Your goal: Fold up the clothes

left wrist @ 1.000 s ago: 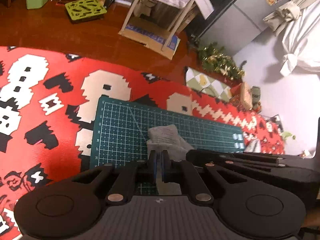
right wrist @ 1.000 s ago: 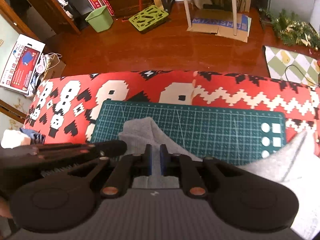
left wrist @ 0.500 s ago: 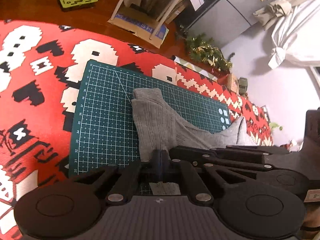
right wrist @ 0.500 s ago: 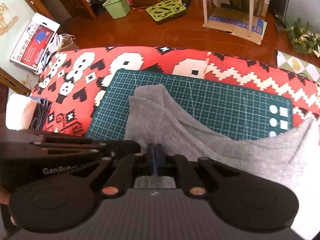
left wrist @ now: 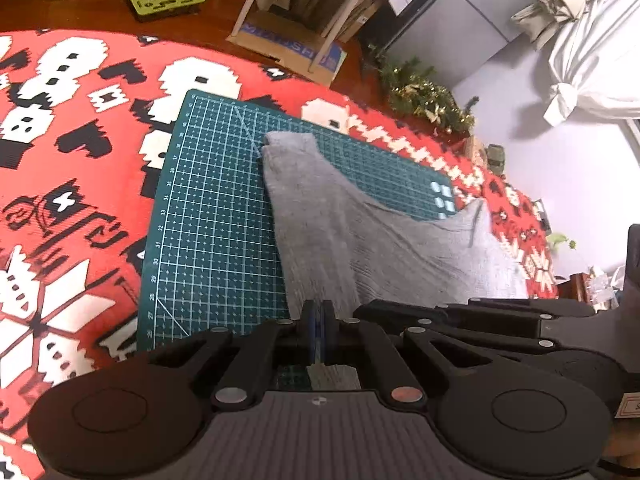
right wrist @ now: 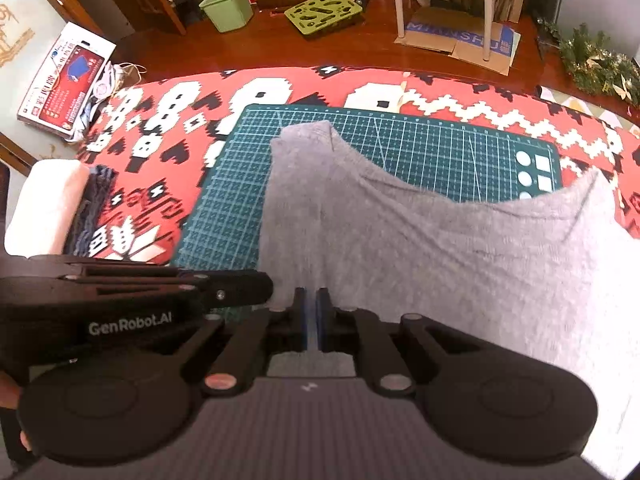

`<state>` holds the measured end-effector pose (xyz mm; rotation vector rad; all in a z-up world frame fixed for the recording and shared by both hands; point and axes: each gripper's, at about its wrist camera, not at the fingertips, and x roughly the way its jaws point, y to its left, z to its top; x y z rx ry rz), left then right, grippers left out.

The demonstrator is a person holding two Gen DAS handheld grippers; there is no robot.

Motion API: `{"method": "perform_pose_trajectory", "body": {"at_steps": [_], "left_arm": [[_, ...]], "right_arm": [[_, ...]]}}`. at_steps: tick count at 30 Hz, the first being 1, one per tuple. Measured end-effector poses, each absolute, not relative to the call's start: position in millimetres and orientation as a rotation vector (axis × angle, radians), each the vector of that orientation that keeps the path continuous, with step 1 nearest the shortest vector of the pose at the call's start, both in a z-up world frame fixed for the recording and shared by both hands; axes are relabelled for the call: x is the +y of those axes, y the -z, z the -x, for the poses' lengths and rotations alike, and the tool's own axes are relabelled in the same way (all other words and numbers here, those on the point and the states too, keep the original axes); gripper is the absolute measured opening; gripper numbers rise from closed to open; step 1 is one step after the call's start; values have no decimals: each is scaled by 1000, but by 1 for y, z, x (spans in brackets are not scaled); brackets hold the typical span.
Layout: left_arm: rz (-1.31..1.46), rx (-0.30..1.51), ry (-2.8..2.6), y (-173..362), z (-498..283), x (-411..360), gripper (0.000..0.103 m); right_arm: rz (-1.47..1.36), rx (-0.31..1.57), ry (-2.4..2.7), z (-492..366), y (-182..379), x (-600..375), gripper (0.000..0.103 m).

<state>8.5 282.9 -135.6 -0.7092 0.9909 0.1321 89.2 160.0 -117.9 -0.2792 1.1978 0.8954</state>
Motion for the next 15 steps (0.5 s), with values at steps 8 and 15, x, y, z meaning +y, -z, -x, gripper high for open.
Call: {"method": "perform_pose_trajectory", "body": {"at_steps": [8,15], "left_arm": [[691,1031,-120,149,10,259,1],[653,1075,-87,142,24,245,1]], "right_arm": [[316,1218,-883,-68,127,141,5],[327,1250,-889,-47,121,121,6]]}}
